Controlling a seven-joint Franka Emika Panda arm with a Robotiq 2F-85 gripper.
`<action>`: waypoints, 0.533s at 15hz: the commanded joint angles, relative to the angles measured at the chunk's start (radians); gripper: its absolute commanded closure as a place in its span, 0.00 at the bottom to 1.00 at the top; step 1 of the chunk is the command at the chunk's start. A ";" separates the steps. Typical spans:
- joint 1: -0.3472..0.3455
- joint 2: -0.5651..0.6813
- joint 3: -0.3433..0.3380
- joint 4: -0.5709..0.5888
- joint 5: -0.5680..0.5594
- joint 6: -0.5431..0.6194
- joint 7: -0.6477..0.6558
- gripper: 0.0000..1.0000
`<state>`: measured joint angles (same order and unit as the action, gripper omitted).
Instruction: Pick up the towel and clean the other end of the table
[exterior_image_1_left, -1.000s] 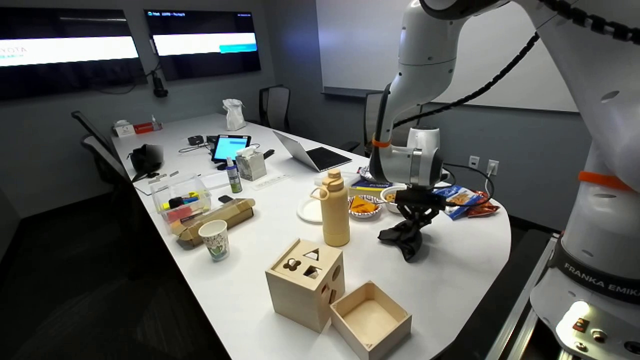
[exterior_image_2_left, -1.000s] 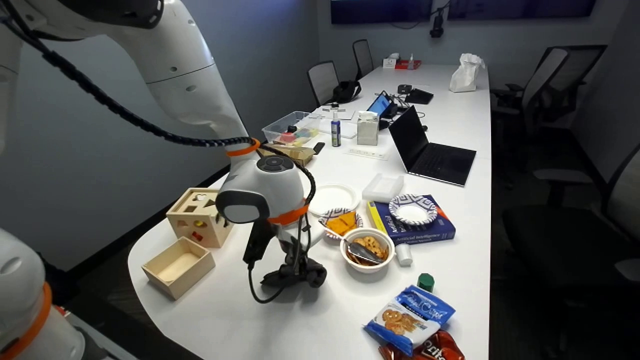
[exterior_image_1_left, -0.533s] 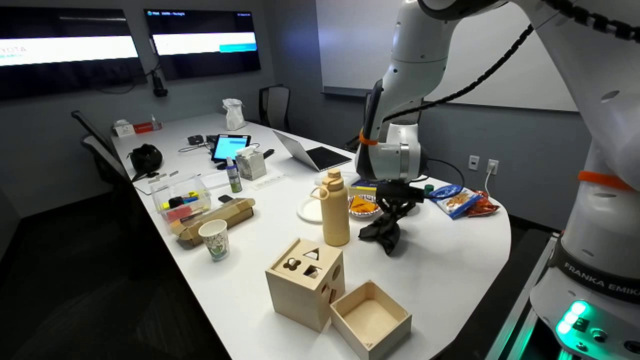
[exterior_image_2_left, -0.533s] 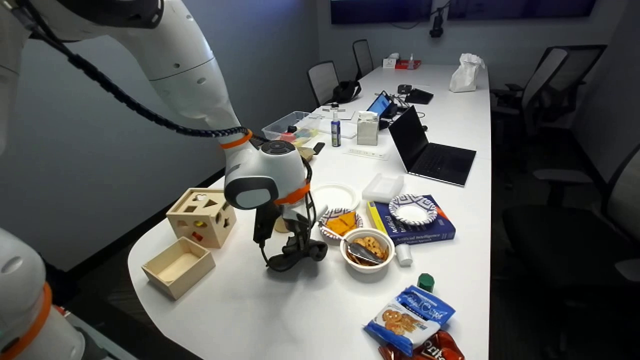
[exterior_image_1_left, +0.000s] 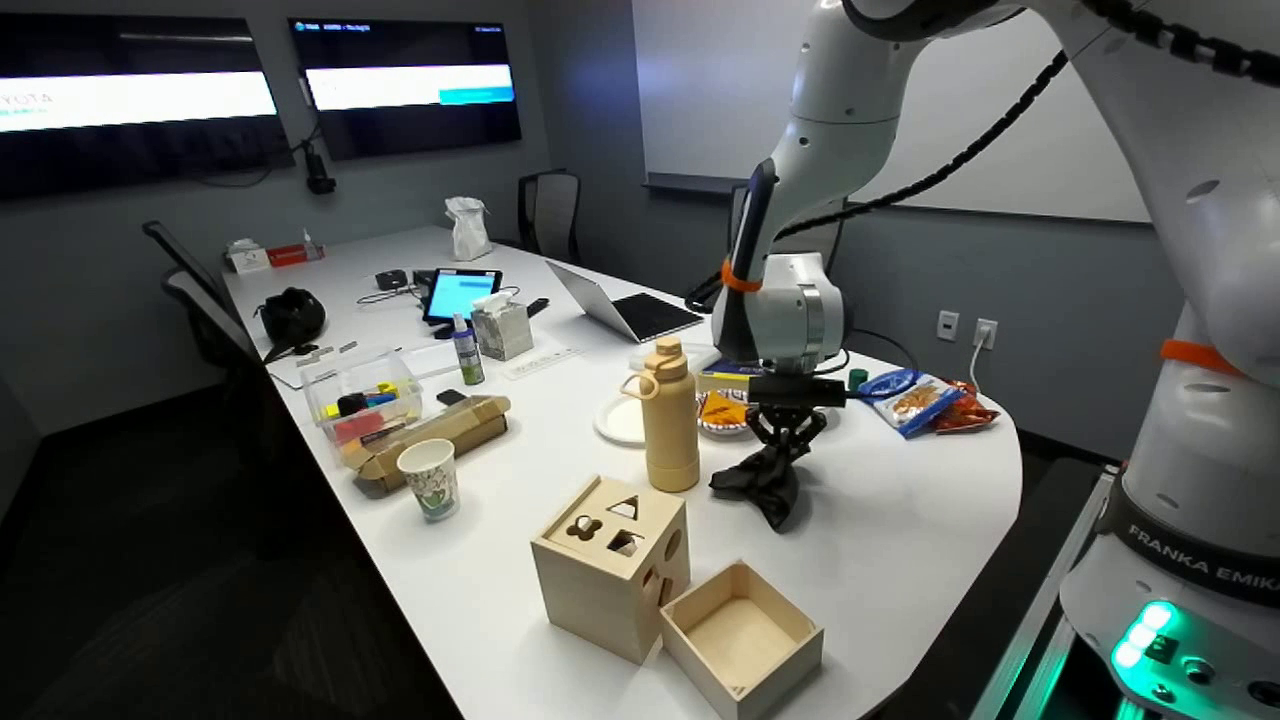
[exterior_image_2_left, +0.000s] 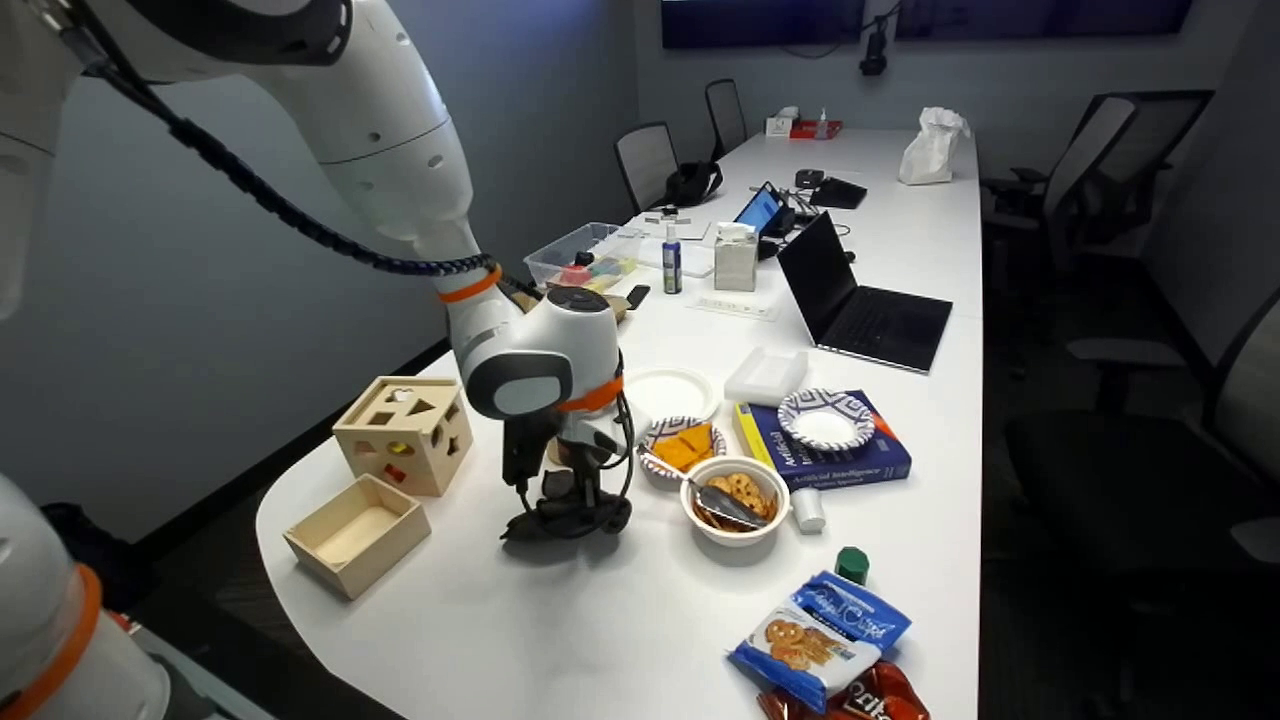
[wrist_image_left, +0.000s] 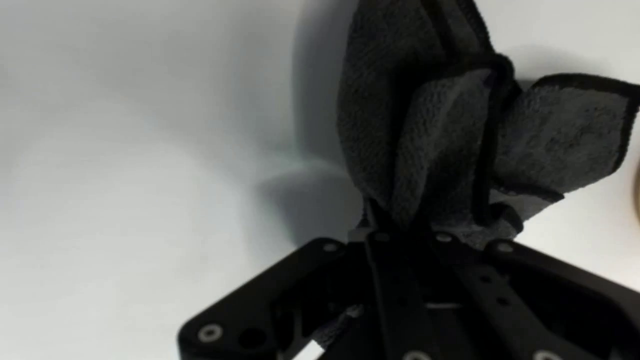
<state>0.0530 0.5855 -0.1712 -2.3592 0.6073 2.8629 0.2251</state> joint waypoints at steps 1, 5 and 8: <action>-0.026 -0.029 -0.064 -0.054 -0.107 -0.063 0.141 0.98; -0.029 -0.020 -0.142 -0.071 -0.154 -0.033 0.288 0.98; -0.029 0.004 -0.180 -0.041 -0.171 -0.027 0.368 0.98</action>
<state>0.0180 0.5851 -0.3212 -2.4087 0.4782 2.8225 0.4918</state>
